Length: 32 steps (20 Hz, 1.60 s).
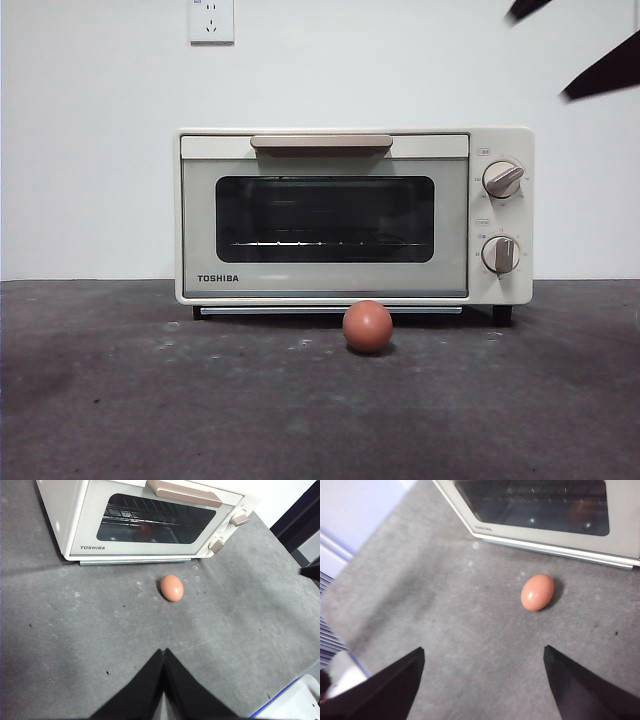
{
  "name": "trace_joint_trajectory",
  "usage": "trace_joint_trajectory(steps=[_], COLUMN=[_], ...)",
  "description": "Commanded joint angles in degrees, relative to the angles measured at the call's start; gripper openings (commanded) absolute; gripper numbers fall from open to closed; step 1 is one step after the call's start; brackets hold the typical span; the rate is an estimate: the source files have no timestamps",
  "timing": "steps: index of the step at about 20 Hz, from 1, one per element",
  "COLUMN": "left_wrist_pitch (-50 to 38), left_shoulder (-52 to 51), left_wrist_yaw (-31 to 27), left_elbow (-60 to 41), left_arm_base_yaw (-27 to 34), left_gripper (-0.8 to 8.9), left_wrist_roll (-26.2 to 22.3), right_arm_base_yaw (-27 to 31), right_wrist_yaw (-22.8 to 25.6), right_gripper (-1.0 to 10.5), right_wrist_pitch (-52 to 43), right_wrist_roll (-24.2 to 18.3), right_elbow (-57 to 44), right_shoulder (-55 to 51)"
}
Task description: Eggoven
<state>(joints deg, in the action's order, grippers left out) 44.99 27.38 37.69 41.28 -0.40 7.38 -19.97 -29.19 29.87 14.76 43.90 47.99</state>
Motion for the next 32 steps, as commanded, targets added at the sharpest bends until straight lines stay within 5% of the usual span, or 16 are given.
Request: trace_joint_trajectory(steps=[1,14,32], left_wrist_pitch=[-0.4,-0.4,-0.4], left_shoulder=[0.3,0.5,0.7], left_wrist_yaw=[0.3,0.2,0.2], left_elbow=[0.9,0.9,0.9], left_arm_base_yaw=[-0.1,-2.8,-7.9], left_gripper=[0.07,0.07,0.07], left_wrist_roll=[-0.7,-0.7,-0.8], right_arm_base_yaw=[-5.5,-18.1,-18.2], right_wrist_yaw=[6.4,26.3,32.7], right_gripper=[3.8,3.8,3.8], right_wrist_pitch=[-4.2,-17.6,-21.6], right_wrist_roll=[3.9,8.6,8.8], right_elbow=[0.9,6.3,16.6], right_shoulder=[4.2,29.7,54.6])
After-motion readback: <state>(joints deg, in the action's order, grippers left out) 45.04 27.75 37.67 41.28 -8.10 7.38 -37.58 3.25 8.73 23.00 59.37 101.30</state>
